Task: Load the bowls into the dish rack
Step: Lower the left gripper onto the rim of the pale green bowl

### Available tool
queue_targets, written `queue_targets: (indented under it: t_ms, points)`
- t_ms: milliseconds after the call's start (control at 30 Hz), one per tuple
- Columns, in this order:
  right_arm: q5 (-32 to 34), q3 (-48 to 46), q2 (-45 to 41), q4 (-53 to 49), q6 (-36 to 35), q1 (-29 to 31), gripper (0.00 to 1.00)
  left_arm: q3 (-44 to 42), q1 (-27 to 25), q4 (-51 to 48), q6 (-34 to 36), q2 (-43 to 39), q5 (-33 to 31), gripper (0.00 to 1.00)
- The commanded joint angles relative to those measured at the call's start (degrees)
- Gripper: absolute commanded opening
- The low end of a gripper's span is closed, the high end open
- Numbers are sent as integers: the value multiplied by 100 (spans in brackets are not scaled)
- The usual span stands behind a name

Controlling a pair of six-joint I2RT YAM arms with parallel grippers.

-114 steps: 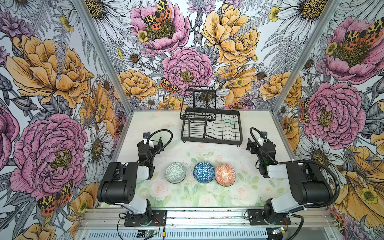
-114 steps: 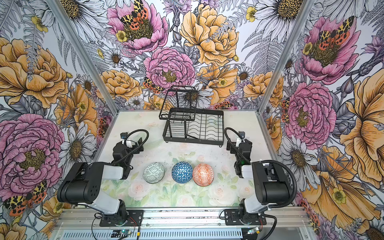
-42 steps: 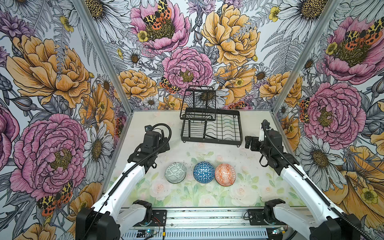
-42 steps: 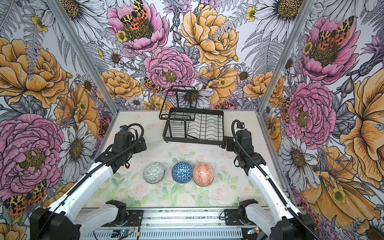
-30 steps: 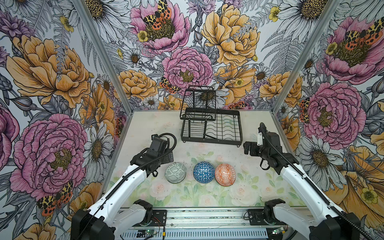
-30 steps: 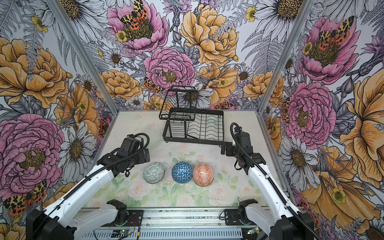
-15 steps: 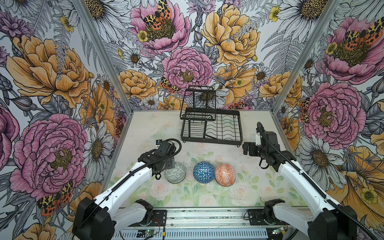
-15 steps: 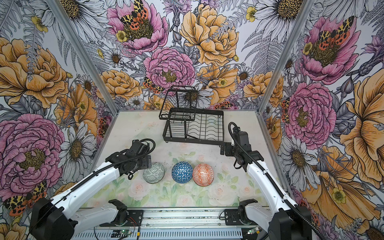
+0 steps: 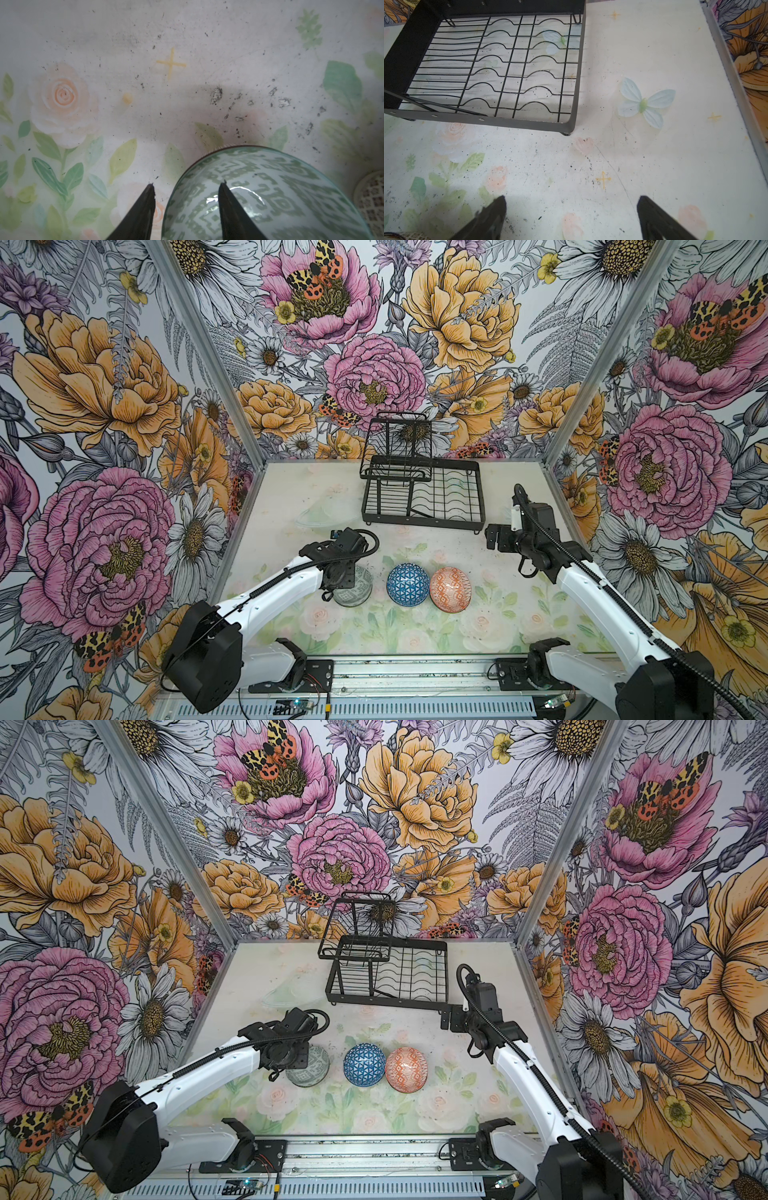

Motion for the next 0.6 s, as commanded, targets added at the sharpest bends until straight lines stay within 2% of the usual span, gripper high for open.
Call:
queue_targets:
  t_ms: [0, 233, 567]
  points:
    - [-21, 148, -17, -9, -71, 55, 99, -64, -72, -7, -104, 51, 152, 44]
    - [-11, 156, -6, -9, -74, 43, 100, -66, -142, -26, -110, 222, 66, 24]
    - [-118, 203, 53, -17, -62, 46, 99, -67, -125, -107, -202, -18, -199, 6]
